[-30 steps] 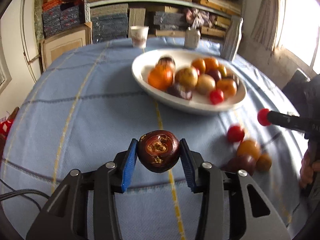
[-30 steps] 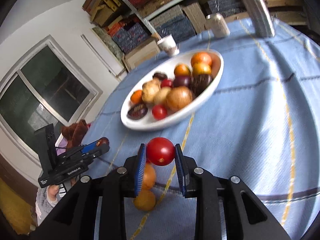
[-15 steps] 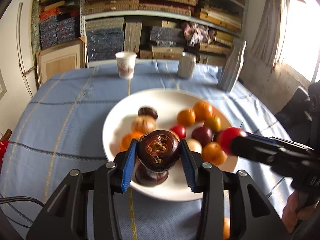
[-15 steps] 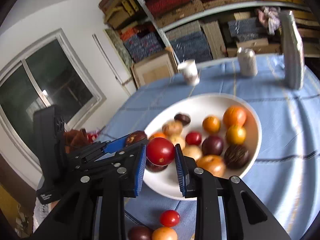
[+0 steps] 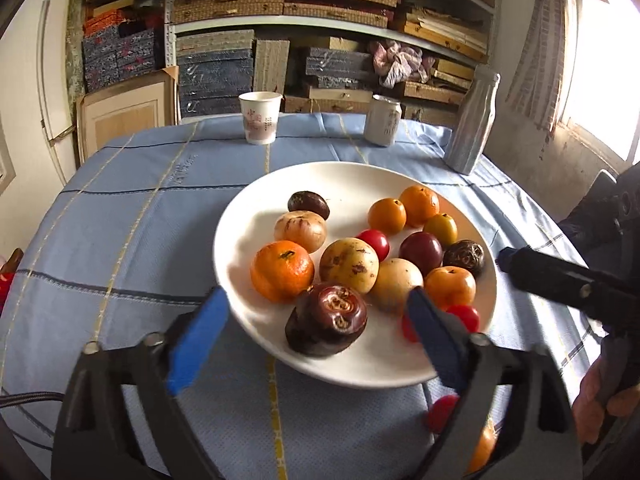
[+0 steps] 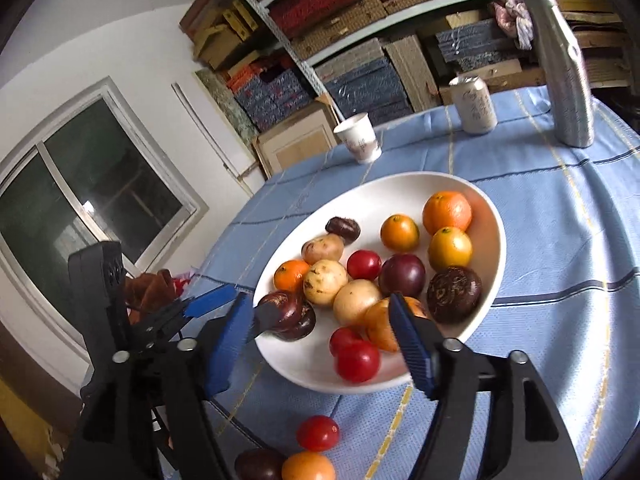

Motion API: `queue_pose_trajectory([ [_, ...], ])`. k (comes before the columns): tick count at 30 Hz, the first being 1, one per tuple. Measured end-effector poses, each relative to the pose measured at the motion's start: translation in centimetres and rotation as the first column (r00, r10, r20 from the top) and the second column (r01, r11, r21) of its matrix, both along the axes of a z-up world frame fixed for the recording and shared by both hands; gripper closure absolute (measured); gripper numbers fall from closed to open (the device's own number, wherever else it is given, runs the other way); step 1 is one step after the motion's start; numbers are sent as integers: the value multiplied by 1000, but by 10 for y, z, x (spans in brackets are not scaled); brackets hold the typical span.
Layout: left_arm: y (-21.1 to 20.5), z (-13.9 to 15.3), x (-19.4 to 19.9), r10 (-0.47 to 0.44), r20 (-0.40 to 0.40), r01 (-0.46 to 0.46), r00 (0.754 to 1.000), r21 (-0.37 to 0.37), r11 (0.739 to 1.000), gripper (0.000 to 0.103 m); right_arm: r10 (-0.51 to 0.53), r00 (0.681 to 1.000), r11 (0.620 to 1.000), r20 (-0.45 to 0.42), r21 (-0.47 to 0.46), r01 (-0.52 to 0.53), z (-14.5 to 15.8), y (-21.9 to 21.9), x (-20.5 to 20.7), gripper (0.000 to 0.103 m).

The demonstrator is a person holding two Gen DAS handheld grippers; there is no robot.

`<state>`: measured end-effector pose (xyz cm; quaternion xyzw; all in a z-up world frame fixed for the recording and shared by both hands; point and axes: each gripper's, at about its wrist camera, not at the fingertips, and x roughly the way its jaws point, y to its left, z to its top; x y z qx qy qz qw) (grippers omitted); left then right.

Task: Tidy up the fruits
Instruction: 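Withdraw both tools from the plate toward the remaining fruits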

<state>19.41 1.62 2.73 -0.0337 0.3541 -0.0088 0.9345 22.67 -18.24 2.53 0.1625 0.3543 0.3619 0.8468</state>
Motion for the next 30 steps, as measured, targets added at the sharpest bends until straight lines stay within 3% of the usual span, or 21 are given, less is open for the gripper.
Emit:
queue_pose_trajectory([
  [3,1,2,-13,4,5,-4,1000,0,1000,9,-45,999,999,16,5,45,2,-14,-9,15],
  [8,-8,-2,-44,-41,-2,41,999,39,998,8,-102,994,995,-27,6,103,-11,-39,-26,8],
  [16,-39,-18,-103,-167,-15,167,986,164,972,5,-168,983,984,-69,56,172,-22,-73,-46,4],
  [21,-44,-18,-109,-223,-19,223,975,139,965,5,-194,976,977,-99,73,202,-28,-85,-50,4],
  [25,-56,-25,-109,-288,-59,293,956,148,944,5,-203,972,974,-117,82,213,-31,-89,-50,4],
  [30,-48,-37,-95,-238,-143,257,961,127,958,4,-194,974,976,-114,74,203,-32,-86,-51,4],
])
